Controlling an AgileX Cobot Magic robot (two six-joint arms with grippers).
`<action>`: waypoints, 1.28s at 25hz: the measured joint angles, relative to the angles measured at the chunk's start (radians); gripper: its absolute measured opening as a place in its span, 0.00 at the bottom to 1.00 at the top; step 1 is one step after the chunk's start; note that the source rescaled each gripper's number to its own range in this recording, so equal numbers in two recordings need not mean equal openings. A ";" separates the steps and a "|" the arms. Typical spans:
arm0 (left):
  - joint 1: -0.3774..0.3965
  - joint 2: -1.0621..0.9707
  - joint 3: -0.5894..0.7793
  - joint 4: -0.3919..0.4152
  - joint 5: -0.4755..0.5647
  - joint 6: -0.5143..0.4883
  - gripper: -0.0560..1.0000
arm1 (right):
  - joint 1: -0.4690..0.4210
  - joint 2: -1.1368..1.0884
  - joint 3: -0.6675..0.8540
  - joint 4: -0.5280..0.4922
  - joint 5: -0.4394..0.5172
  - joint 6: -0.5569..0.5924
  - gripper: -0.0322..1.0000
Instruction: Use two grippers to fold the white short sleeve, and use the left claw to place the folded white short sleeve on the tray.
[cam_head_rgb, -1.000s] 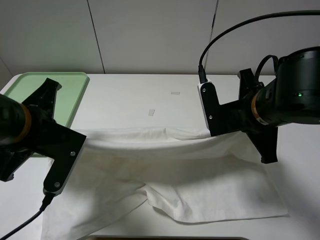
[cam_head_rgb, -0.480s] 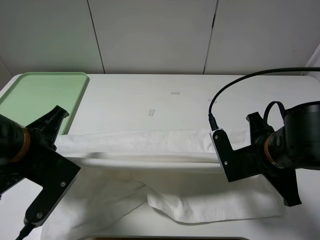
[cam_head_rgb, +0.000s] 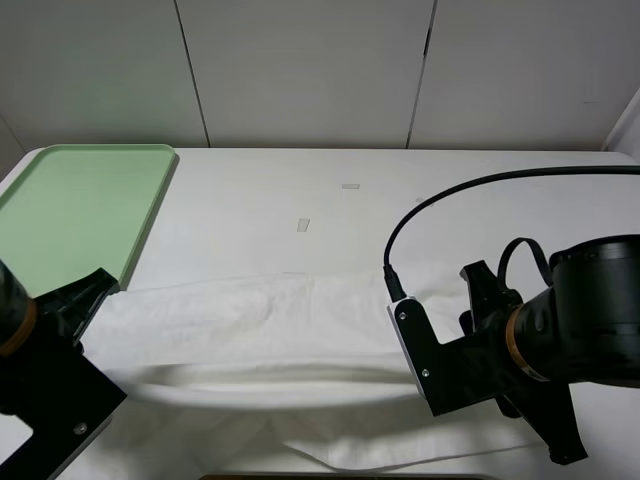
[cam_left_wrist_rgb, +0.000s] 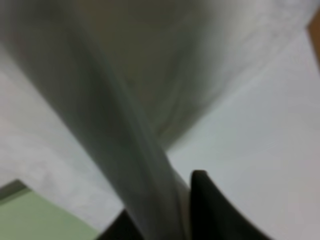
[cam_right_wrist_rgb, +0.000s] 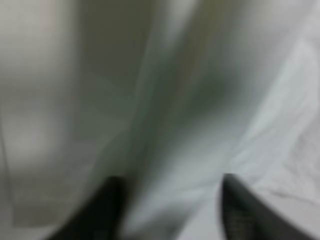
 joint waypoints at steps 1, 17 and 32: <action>0.000 -0.001 0.000 -0.020 0.025 0.007 0.19 | 0.014 0.000 0.000 0.019 -0.004 -0.001 0.48; 0.000 -0.299 0.000 0.139 0.006 -0.069 0.89 | 0.044 0.001 -0.037 -0.040 0.207 0.001 0.99; 0.000 -0.448 -0.278 0.340 0.140 -0.982 0.89 | 0.044 -0.074 -0.403 -0.087 0.396 0.346 0.99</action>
